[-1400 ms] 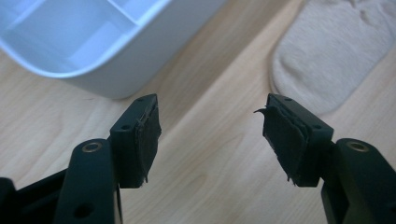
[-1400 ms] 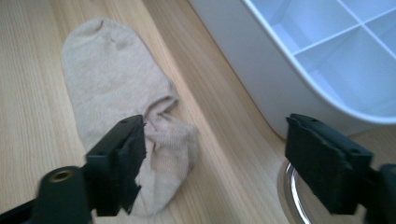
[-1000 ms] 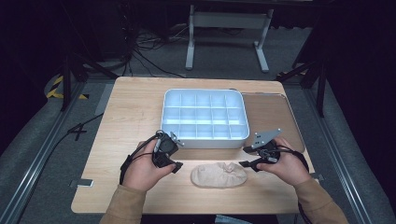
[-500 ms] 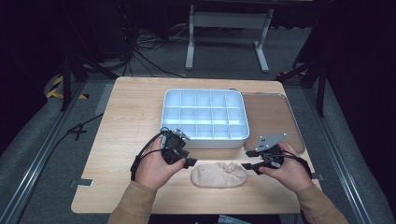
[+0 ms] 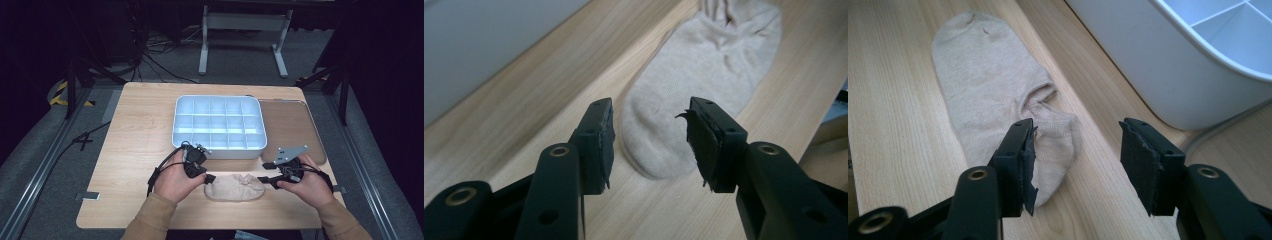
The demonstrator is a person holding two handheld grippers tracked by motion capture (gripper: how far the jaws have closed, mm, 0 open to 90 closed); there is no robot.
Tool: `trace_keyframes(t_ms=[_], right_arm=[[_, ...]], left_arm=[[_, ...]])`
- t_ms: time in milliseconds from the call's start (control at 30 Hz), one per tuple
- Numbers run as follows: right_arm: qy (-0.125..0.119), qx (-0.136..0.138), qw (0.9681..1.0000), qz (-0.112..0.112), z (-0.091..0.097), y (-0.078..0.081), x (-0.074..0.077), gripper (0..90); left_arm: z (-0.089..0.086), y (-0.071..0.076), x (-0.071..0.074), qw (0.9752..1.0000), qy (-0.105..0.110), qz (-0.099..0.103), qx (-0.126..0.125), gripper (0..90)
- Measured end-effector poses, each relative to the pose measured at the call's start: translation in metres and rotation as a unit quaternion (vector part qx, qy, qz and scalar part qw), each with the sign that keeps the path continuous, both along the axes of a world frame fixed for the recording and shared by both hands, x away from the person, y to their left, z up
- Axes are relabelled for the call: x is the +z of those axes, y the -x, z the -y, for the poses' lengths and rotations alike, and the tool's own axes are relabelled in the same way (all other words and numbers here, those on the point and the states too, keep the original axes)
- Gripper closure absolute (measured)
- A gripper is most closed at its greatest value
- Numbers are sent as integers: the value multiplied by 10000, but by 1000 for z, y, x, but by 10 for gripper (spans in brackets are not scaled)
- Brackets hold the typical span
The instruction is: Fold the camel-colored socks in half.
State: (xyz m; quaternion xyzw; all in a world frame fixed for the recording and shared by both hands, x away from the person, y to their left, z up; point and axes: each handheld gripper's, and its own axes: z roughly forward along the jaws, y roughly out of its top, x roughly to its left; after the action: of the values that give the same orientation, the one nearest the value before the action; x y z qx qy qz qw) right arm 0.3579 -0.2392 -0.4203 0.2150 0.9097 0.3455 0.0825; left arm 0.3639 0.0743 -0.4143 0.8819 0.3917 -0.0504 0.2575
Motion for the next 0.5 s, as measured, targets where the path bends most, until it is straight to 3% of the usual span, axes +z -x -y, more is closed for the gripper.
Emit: trace_keyframes(t_ms=[333,500], right_arm=[[55,84,9999,-92,-4,1,-5,486],[104,116,9998,-106,-6,2,-6,489]], left_arm=[[5,-1,-16,9980,-357,-520,46,620],[9,0,-21,9971,-525,-543,0,648]])
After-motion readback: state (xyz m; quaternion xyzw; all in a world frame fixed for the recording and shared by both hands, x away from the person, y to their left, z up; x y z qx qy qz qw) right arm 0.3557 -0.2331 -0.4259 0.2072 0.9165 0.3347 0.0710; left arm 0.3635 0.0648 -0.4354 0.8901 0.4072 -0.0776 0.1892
